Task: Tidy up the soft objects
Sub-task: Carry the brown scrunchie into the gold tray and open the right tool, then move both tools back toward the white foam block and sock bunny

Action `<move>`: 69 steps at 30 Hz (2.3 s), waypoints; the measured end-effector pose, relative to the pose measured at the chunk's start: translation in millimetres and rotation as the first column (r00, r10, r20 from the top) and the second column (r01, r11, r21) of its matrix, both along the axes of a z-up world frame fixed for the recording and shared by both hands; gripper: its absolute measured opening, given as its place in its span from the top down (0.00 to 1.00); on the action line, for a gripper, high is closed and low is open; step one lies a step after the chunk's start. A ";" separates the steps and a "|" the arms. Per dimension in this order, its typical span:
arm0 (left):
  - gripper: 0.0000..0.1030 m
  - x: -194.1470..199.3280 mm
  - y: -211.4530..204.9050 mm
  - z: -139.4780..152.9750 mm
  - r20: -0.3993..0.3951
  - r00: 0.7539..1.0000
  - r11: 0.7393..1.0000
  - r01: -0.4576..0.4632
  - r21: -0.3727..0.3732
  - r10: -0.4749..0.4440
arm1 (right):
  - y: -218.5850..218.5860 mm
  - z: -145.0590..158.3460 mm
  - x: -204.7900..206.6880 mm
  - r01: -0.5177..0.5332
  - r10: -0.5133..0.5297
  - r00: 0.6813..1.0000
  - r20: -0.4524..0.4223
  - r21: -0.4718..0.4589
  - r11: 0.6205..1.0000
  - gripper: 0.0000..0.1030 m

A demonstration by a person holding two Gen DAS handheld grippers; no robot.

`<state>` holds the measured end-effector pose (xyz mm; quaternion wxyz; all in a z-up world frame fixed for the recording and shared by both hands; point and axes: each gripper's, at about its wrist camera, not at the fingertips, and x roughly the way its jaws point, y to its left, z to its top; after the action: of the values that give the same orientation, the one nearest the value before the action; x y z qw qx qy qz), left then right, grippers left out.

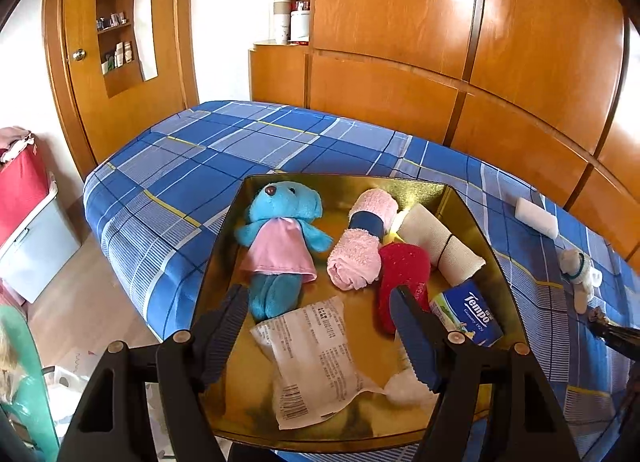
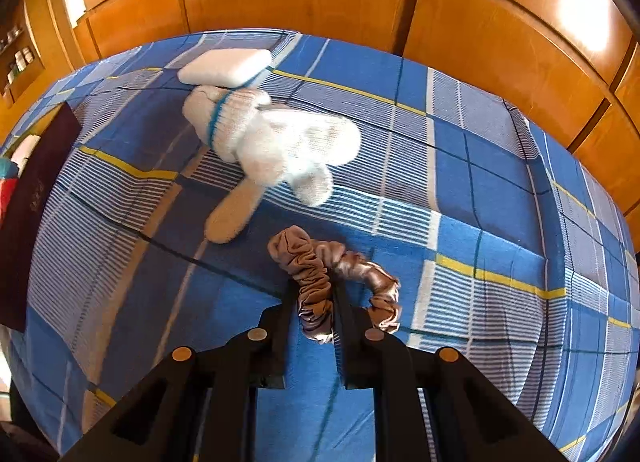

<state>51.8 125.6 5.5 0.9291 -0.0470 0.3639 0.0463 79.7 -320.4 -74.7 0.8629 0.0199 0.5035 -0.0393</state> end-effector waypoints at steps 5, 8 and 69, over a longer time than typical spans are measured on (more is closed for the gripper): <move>0.28 -2.2 2.9 1.7 0.008 1.000 1.000 -0.004 -0.009 0.005 | 23.2 22.3 -4.6 -0.043 0.038 0.997 0.070 0.061 0.997 0.87; 0.28 -3.0 3.9 1.1 0.006 1.000 1.000 -0.004 -0.012 0.005 | 43.5 34.6 -4.8 -0.089 0.080 0.991 0.105 0.086 0.992 0.87; 0.28 -17.2 23.8 6.1 0.022 0.999 0.999 -0.045 -0.012 0.045 | 263.0 76.8 17.5 -0.472 0.417 0.872 0.257 0.216 0.855 0.58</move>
<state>34.6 149.4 11.7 0.9316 -0.0608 0.3526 0.0646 97.2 -57.4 2.1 0.8835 0.0244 0.4053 0.2335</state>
